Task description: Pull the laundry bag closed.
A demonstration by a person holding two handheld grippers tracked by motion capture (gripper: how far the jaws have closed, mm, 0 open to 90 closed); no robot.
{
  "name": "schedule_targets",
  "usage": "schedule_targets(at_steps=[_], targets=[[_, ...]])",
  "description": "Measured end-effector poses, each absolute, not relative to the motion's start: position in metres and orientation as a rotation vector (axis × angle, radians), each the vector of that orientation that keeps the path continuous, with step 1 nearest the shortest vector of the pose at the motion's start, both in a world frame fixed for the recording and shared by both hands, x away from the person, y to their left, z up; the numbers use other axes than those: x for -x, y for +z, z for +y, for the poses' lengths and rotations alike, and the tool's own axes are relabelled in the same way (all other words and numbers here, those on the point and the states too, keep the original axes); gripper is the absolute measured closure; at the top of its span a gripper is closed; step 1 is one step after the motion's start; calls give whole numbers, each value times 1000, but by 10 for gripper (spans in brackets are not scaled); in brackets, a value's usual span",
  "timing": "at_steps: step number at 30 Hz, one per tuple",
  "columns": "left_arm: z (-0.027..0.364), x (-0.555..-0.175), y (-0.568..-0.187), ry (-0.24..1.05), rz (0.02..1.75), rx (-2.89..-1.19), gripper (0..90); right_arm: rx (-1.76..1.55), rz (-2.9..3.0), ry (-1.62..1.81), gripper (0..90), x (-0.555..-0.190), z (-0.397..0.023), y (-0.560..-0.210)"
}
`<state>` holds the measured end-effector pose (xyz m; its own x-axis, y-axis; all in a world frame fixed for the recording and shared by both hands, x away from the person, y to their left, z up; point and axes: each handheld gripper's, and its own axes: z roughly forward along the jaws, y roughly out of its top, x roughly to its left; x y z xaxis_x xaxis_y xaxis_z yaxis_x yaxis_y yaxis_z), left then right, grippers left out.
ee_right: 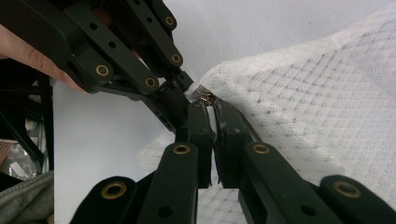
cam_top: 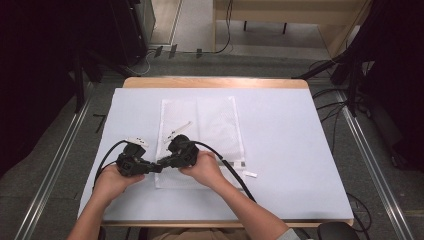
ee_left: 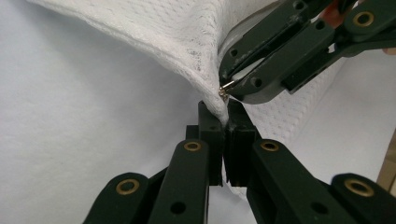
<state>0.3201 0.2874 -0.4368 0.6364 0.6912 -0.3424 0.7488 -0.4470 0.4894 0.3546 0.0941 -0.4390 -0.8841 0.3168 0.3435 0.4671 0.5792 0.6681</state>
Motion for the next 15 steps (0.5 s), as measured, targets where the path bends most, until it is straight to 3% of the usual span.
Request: schedule_targets(at_steps=[15], targets=[[293, -317, -435, -116, 1076, -2255, 884, 649, -2648, -1202, 881, -354, 86, -444]])
